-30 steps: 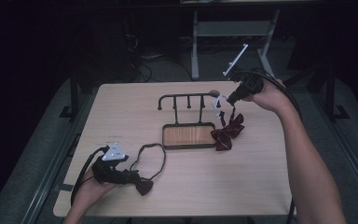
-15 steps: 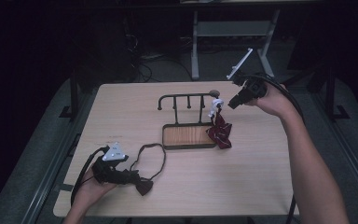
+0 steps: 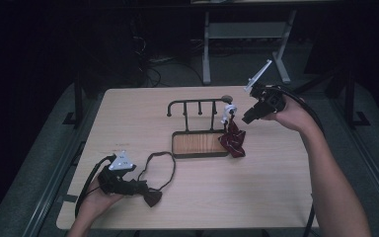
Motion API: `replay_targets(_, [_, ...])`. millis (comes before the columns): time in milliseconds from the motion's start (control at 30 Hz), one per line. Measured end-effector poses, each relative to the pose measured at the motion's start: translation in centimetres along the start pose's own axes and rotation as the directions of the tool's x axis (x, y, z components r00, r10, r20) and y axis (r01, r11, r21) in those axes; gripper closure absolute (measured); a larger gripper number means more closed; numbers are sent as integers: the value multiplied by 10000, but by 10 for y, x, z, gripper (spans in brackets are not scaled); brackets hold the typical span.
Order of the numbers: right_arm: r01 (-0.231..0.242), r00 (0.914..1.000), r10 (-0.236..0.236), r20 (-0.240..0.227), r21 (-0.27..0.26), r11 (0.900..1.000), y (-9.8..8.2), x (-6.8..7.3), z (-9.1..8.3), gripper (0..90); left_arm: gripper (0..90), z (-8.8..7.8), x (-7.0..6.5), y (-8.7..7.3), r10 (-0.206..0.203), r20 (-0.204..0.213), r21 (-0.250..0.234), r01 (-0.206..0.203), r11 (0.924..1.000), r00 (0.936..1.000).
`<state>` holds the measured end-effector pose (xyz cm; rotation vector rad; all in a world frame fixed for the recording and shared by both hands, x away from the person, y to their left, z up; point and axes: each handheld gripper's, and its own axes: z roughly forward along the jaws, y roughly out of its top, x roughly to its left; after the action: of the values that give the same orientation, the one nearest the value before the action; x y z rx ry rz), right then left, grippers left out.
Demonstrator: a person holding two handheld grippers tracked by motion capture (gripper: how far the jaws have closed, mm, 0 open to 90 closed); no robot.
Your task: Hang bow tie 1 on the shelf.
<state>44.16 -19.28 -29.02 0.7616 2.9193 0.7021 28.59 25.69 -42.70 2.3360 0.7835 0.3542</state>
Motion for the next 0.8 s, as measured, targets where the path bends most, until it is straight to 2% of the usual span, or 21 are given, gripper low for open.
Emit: replay_targets(800, [-67,9987,53,-511,-265,9996,-35,10,20,622,312,2,1,-1,-79,66,94,78,9999,9999])
